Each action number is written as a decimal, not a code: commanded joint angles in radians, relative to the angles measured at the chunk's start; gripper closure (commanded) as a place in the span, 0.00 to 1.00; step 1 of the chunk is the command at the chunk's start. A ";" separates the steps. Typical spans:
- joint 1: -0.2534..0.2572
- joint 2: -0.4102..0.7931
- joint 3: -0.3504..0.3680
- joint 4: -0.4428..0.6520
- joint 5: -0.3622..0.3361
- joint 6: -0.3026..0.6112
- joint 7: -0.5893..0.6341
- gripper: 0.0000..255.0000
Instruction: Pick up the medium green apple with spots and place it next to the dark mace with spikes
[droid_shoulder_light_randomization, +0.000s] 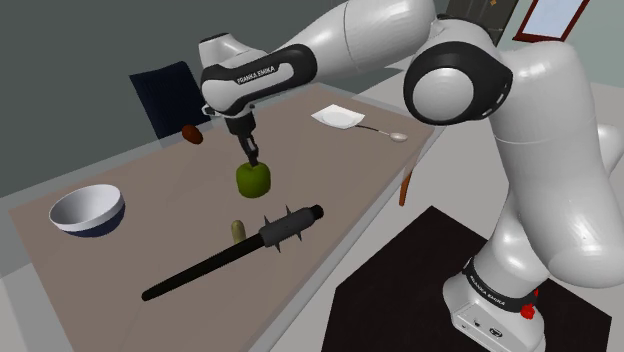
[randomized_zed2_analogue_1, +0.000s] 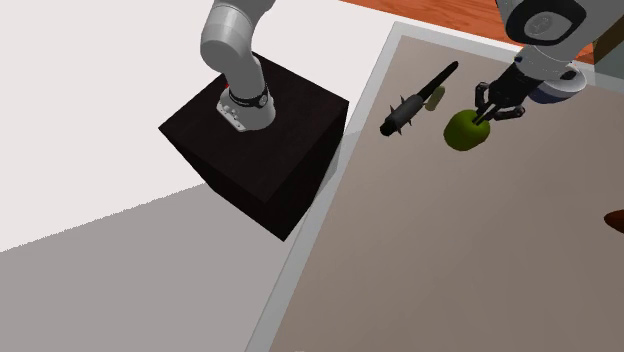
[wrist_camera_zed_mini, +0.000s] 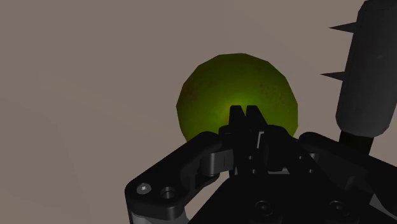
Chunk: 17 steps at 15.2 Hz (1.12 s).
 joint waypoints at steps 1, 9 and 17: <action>-0.001 0.011 0.001 -0.008 0.001 0.020 0.001 1.00; -0.001 0.036 0.004 -0.033 0.005 0.069 0.002 1.00; -0.001 0.036 0.004 -0.033 0.005 0.069 0.002 0.00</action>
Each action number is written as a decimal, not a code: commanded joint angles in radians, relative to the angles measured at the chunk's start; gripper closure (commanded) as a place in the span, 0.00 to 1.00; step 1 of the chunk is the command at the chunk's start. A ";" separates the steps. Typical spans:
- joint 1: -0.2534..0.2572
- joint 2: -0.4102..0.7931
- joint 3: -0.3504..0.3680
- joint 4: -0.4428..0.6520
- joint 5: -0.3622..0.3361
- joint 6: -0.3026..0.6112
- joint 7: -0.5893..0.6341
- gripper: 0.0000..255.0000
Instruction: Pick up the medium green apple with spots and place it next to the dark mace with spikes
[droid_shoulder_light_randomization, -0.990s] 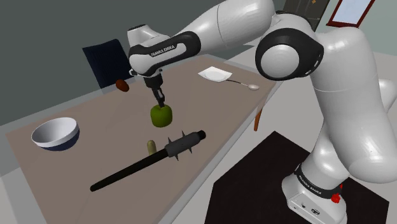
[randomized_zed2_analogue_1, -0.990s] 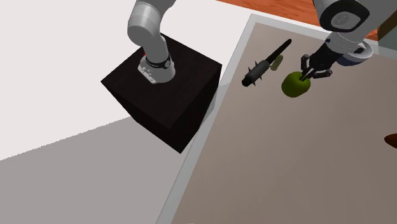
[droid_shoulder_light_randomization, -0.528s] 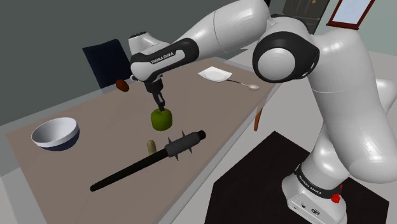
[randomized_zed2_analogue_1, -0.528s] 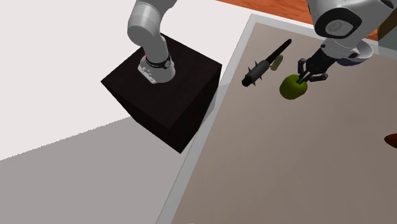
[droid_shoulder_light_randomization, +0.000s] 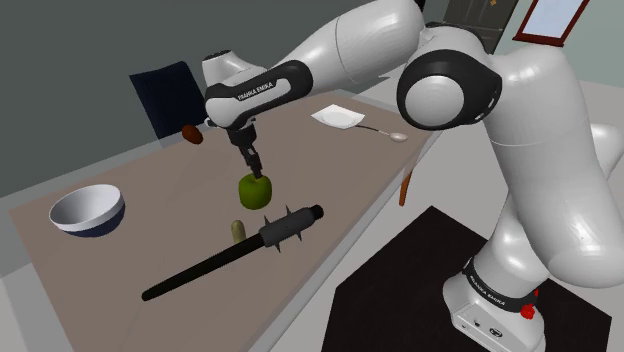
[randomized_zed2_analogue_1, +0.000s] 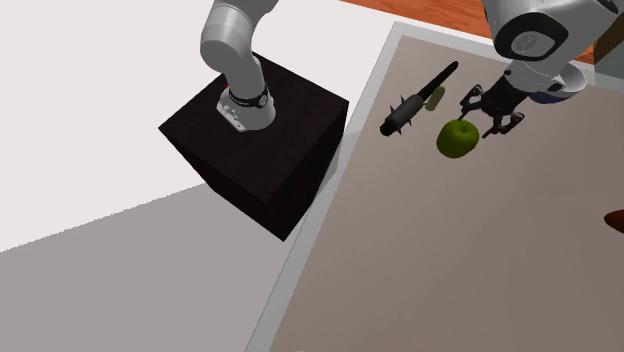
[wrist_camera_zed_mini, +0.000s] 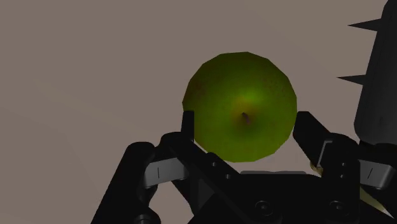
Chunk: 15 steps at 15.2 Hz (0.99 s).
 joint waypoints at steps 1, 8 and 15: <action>0.000 0.000 0.000 0.000 0.000 0.000 0.000 0.00; 0.002 -0.019 -0.002 0.098 -0.003 -0.117 0.002 0.00; 0.002 -0.019 -0.002 0.098 -0.003 -0.117 0.002 0.00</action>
